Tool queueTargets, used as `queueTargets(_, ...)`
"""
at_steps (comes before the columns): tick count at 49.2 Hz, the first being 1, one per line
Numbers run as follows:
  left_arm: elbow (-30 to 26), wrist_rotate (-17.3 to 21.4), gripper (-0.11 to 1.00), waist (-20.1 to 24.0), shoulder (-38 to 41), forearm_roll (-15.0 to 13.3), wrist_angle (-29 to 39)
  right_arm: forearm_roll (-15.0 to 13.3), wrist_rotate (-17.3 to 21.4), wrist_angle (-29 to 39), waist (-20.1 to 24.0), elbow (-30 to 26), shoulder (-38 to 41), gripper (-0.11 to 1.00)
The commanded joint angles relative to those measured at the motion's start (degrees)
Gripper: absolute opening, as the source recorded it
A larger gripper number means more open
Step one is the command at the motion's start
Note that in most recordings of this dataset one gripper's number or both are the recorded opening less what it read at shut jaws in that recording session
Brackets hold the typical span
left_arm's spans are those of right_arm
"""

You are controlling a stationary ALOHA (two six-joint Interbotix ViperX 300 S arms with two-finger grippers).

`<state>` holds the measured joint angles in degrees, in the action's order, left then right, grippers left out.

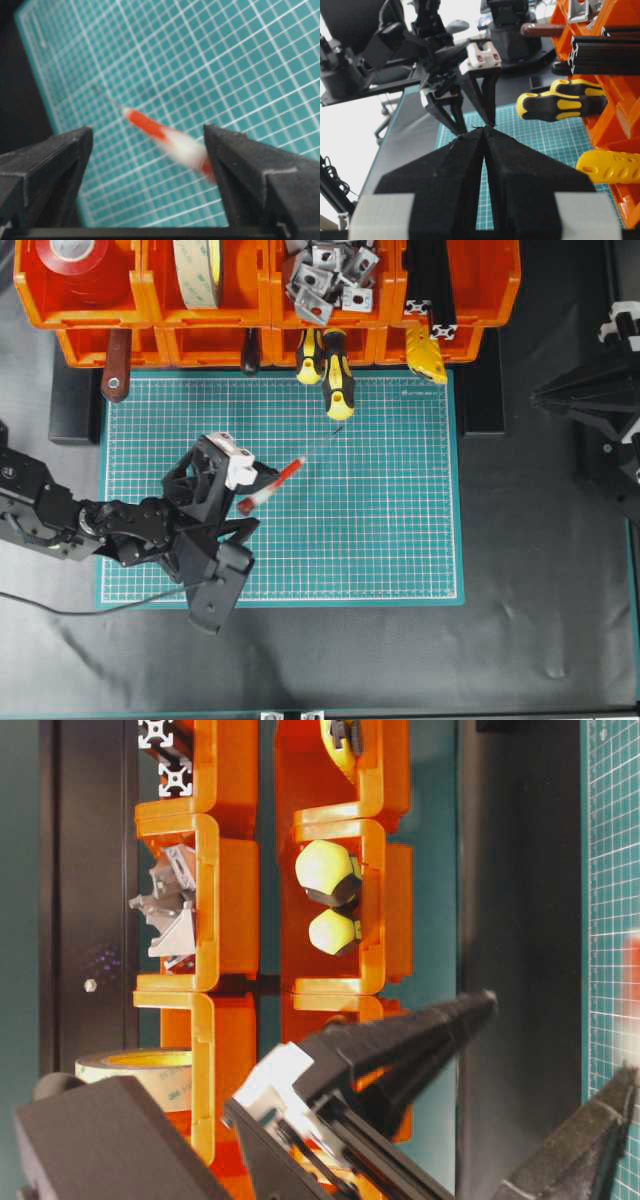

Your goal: Pick red screwdriver from container rack with left arm.

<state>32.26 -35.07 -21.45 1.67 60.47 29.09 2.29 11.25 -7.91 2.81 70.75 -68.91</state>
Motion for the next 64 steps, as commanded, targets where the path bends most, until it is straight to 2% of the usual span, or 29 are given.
queueTargets(1, -0.09, -5.27, 0.86, -0.62, -1.93, 0.09, -2.29, 0.09, 0.0, 0.0, -0.09, -2.2, 0.44, -0.01)
queueTargets(7, -0.97, -14.24, 0.86, -1.14, -2.55, 0.0, -5.98, 0.0, 0.0, 0.35, -0.09, -2.2, 0.44, -0.01)
queueTargets(12, -1.67, -18.02, 0.86, -1.76, -3.52, -0.09, -6.42, -0.09, -0.09, 0.62, -0.09, -2.11, 0.44, -0.01)
queueTargets(23, -1.14, -18.46, 0.86, -1.76, -11.16, 0.0, -5.36, -0.18, -0.26, 0.62, -0.09, -2.2, 0.35, -0.01)
queueTargets(38, 2.37, -19.25, 0.86, -3.52, -30.06, 0.0, -4.83, -0.18, -0.18, 0.53, -0.09, -2.2, 0.35, -0.01)
queueTargets(47, 8.17, -23.38, 0.86, -4.22, -39.29, -0.09, -4.75, -0.18, -0.09, 0.62, -0.09, -2.11, 0.35, -0.01)
queueTargets(53, 11.34, -25.4, 0.86, -4.13, -43.77, 0.0, -4.75, -0.18, -0.09, 0.62, -0.09, -2.11, 0.35, -0.01)
queueTargets(64, 13.36, -25.58, 0.85, -4.04, -46.14, 0.0, -4.66, -0.18, 0.0, 0.44, -0.09, -2.11, 0.35, -0.01)
